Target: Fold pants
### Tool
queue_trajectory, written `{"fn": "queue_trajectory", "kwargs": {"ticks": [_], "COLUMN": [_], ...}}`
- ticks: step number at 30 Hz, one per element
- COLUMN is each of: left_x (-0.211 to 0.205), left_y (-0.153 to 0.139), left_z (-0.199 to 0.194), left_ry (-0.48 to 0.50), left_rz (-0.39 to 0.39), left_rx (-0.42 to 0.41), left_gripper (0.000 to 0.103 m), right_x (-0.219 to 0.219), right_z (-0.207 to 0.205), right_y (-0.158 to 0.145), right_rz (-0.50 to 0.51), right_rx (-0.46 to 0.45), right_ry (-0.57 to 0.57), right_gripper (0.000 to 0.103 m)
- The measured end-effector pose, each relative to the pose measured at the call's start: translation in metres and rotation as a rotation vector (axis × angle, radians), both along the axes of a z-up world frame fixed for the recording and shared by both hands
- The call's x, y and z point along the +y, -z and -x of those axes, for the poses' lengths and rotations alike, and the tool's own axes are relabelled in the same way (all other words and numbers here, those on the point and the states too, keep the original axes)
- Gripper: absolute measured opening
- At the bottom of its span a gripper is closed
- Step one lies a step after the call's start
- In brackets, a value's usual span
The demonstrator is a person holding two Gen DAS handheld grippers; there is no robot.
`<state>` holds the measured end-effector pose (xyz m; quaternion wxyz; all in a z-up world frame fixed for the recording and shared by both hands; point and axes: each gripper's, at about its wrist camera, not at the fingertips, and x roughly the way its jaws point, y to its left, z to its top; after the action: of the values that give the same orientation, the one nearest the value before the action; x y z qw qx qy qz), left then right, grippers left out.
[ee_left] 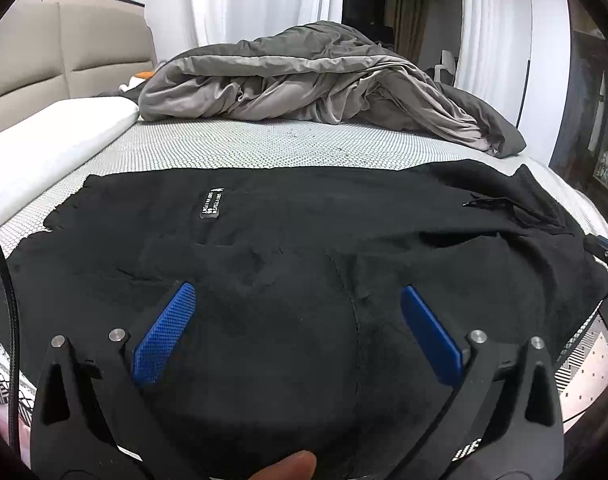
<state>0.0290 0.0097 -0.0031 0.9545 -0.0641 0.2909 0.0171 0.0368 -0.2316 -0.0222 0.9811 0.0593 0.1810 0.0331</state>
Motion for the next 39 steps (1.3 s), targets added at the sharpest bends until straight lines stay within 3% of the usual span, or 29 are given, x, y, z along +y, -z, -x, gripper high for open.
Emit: {"fn": "queue_trajectory", "kwargs": {"ticks": [5, 9, 19, 25, 30, 35, 38, 39], "left_x": [0.003, 0.004, 0.001, -0.003, 0.015, 0.027, 0.026, 0.024], "left_y": [-0.004, -0.005, 0.004, 0.0, -0.012, -0.027, -0.023, -0.019], "left_z": [-0.003, -0.007, -0.036, -0.044, -0.051, -0.074, -0.084, -0.087], "left_ry": [0.003, 0.002, -0.031, -0.027, -0.041, -0.031, -0.024, -0.023], "left_rz": [0.018, 0.021, 0.058, 0.012, 0.033, 0.062, 0.084, 0.081], "left_rx": [-0.017, -0.02, 0.029, 0.017, 0.007, 0.009, 0.023, 0.036], "left_gripper": [0.102, 0.102, 0.102, 0.102, 0.102, 0.102, 0.102, 0.102], "right_x": [0.003, 0.003, -0.03, -0.057, -0.077, -0.111, -0.13, -0.133], "right_z": [0.001, -0.006, -0.03, -0.041, -0.06, -0.104, -0.145, -0.165], "right_y": [-0.021, -0.035, -0.043, -0.05, -0.068, -0.085, -0.079, -0.072], "right_rz": [0.099, 0.113, 0.054, 0.091, 0.15, 0.083, -0.02, -0.049], "right_rx": [0.033, 0.066, 0.026, 0.027, 0.056, 0.124, 0.22, 0.262], "right_ry": [0.041, 0.048, 0.03, -0.01, -0.011, 0.019, -0.063, -0.088], "right_gripper": [0.103, 0.103, 0.103, 0.103, 0.103, 0.103, 0.103, 0.098]}}
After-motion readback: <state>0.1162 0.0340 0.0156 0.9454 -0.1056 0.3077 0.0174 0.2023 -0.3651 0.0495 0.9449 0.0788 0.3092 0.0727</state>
